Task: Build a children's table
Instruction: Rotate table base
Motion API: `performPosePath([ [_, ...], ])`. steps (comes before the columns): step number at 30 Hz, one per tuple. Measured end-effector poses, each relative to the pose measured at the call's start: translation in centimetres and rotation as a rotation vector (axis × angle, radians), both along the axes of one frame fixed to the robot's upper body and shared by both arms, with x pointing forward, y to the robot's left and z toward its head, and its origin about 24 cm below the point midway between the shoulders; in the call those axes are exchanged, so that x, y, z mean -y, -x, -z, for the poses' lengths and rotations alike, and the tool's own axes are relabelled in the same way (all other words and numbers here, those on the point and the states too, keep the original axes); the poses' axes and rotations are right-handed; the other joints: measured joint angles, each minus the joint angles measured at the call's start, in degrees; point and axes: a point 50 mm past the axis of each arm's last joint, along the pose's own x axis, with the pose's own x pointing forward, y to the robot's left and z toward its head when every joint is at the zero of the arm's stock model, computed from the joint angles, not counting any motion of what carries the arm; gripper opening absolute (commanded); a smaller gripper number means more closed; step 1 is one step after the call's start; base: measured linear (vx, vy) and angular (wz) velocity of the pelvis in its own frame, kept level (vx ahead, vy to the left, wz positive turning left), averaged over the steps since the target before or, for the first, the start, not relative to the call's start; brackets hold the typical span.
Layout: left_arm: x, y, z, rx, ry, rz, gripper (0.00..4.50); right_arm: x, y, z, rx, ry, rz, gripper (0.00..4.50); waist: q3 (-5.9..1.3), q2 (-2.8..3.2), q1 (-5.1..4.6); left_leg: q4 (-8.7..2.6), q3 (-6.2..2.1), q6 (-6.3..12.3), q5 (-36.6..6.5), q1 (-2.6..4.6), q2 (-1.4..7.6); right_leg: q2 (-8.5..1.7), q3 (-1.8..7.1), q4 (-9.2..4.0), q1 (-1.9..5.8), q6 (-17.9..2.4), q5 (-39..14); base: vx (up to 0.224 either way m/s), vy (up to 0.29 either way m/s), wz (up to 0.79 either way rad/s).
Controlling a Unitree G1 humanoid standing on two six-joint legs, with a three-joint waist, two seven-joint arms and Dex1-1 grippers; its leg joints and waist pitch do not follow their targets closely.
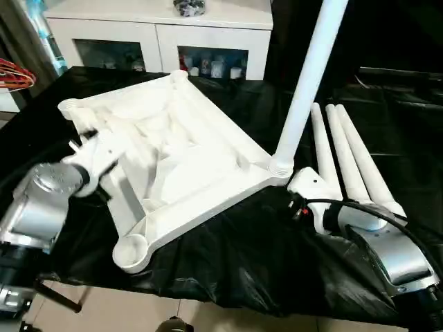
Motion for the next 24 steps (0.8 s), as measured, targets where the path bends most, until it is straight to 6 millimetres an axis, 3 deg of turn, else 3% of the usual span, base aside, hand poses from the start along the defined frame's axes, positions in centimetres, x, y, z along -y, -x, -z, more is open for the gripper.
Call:
performPosePath([
  [3, 0.3, 0.1, 0.2, -0.029, 0.008, 0.029, 0.0, -0.2, 0.1, 0.1, -0.016, -0.001, -0.023, 2.29, 0.0, 0.0, -0.12, 0.0, 0.0, 0.0, 0.0, 0.0, 0.0, 0.0, 0.01, -0.01, 0.01, 0.0, 0.0, 0.0, 0.0, 0.0],
  [5, 0.6, 0.3, 0.5, -0.061, 0.005, 0.059, 0.0, -0.5, 0.0, 0.4, -0.025, 0.008, -0.029, 1.99, 0.0, -0.01, -0.29, 0.0, 0.0, 0.0, 0.0, 0.0, 0.0, 0.0, 0.01, -0.02, 0.01, 0.0, 0.0, 0.0, 0.0, 0.0],
  [11, 1.2, 1.5, 0.8, -0.195, -0.007, 0.198, 0.0, -1.8, -2.7, 1.3, -0.006, 0.019, 0.034, 1.47, -0.03, -0.04, -0.75, 0.01, 0.0, -0.01, 0.0, 0.1, 0.0, 0.0, 0.03, 0.12, -0.04, 0.0, 0.0, 0.0, 0.0, 0.0],
  [17, 2.4, 2.8, 0.6, -0.299, 0.058, 0.324, 0.0, -3.0, -4.3, 2.4, -0.011, 0.016, 0.062, 1.0, -0.08, -0.12, -0.55, 0.05, 0.02, -0.02, 0.0, 0.15, -0.02, -0.01, 0.07, 0.13, 0.05, 0.0, 0.0, 0.0, 0.0, 0.0],
  [19, 3.1, 3.3, 0.5, -0.339, 0.085, 0.381, 0.0, -3.3, -5.0, 2.7, -0.015, 0.024, 0.092, 0.69, -0.12, -0.2, -0.99, 0.06, 0.04, -0.02, 0.0, 0.22, -0.04, -0.02, 0.12, 0.18, 0.06, -0.1, 0.0, 0.0, 0.0, 0.0],
  [24, 5.0, 3.9, 0.7, -0.38, 0.143, 0.487, 0.0, -3.7, -5.5, 3.5, -0.016, 0.039, 0.108, 0.41, -0.14, -0.24, -1.23, 0.06, 0.04, -0.05, 0.0, 0.23, -0.04, -0.02, 0.12, 0.34, -0.02, -0.1, 0.0, 0.0, 0.0, 0.0],
])
